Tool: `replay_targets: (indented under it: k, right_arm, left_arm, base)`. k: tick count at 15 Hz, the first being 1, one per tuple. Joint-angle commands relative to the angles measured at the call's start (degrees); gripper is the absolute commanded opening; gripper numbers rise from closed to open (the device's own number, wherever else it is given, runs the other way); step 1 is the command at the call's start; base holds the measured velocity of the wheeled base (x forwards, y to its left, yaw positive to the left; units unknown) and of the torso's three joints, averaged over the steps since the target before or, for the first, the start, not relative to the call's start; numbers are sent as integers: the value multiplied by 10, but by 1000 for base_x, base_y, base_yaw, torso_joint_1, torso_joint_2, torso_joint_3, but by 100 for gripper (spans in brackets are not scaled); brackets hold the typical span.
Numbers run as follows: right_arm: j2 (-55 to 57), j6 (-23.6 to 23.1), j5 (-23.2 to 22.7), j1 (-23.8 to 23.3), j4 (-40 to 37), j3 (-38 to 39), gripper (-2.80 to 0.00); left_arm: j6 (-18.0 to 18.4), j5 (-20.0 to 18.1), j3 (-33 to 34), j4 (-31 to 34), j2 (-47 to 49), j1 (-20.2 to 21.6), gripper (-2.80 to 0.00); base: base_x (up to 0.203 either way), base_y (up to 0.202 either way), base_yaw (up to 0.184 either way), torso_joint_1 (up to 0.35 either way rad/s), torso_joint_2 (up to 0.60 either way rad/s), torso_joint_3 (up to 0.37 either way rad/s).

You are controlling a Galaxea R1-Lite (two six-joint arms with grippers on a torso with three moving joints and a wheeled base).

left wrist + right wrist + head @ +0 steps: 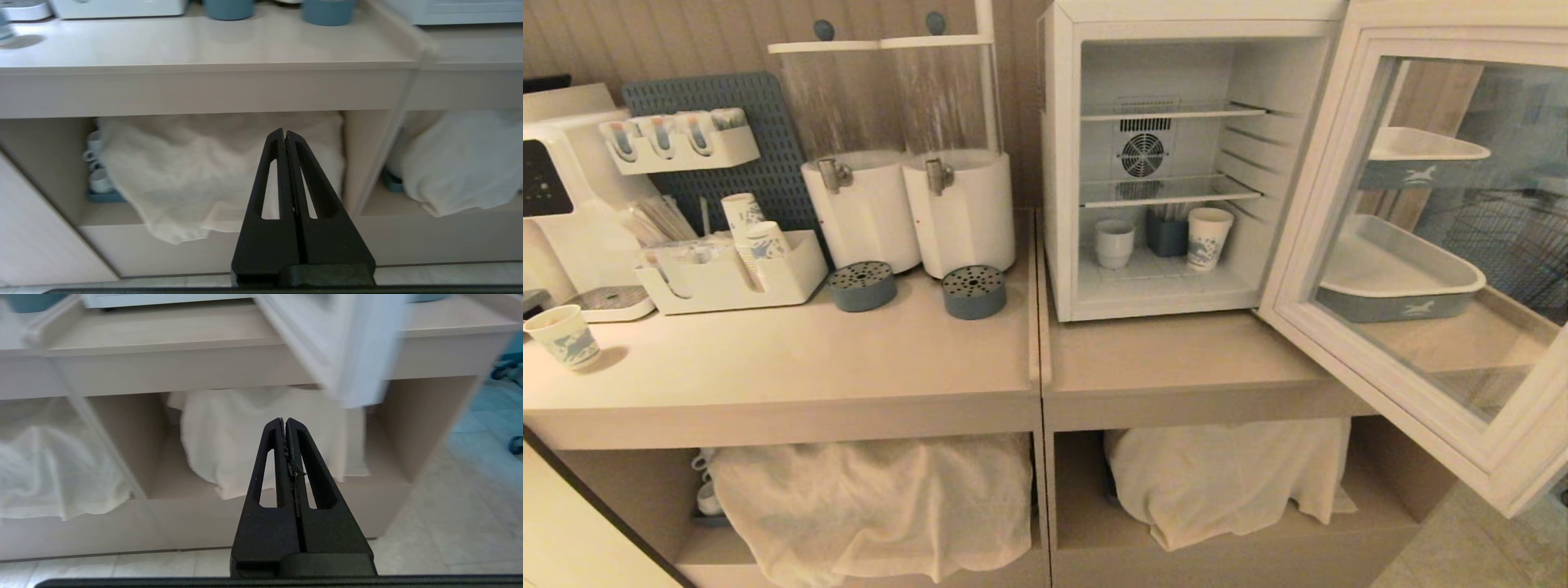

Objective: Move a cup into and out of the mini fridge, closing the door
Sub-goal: Close the freezer door

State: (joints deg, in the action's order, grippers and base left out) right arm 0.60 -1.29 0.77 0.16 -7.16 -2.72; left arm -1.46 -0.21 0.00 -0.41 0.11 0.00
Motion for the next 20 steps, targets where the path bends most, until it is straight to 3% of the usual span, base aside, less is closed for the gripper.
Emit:
replay_targets:
  k: [1, 14, 20]
  right_arm:
    - [1, 0, 0, 0, -1, 0, -280]
    - [1, 0, 0, 0, -1, 0, -280]
    - [2, 28, 3, 0, 12, 3, -280]
  left_arm:
    - [0, 0, 1, 0, 0, 0, -280]
    - [-1, 0, 1, 0, 0, 0, -280]
    - [-1, 0, 1, 0, 0, 0, -280]
  base:
    - [0, -187, -10, 6, -2, 10]
    - [0, -186, -7, 4, 3, 3]
    - [0, -29, -2, 0, 1, 1]
